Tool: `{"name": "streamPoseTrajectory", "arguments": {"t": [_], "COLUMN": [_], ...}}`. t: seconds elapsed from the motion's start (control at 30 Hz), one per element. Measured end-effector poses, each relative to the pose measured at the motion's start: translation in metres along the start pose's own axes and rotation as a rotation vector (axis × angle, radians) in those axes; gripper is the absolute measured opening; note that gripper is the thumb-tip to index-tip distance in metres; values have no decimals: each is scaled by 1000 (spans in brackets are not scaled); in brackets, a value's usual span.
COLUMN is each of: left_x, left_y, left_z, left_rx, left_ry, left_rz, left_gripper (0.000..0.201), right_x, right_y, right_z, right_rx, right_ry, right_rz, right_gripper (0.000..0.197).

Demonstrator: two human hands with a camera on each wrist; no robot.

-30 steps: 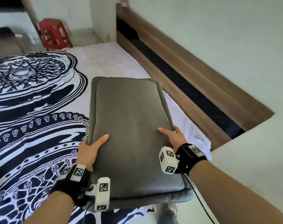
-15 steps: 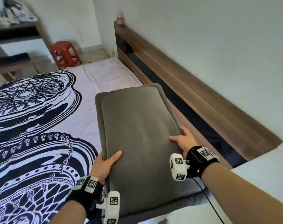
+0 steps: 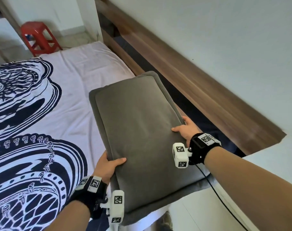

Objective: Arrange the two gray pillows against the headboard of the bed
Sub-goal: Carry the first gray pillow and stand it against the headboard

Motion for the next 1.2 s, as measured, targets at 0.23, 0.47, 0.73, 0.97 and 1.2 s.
{"name": "streamPoseTrajectory", "arguments": {"t": [0.23, 0.47, 0.73, 0.97, 1.2], "left_x": [-29, -78, -111, -132, -136], "left_y": [-25, -57, -109, -123, -127], "left_z": [-84, -152, -226, -273, -293], "left_rx": [-9, 77, 174, 187, 241], "left_ry": [12, 52, 50, 88, 38], "left_rz": [0, 56, 61, 67, 15], "left_gripper": [54, 60, 59, 54, 55], "right_x": [38, 80, 108, 146, 162], "right_y": [-4, -4, 2, 10, 6], "right_z": [-87, -177, -271, -321, -347], "right_rx": [16, -19, -42, -51, -79], "right_ry": [-48, -61, -44, -55, -56], "right_rz": [89, 138, 270, 326, 277], "right_gripper": [68, 59, 55, 58, 64]}}
Point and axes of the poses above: each hand's wrist, its own z-axis away from the middle knuckle, its own y-axis out of the back of the hand, x = y × z, the point moved 1 cm from there along -z, towards the middle knuckle, and after that the axes turned 7 degrees about y, right-handed, at the moved point
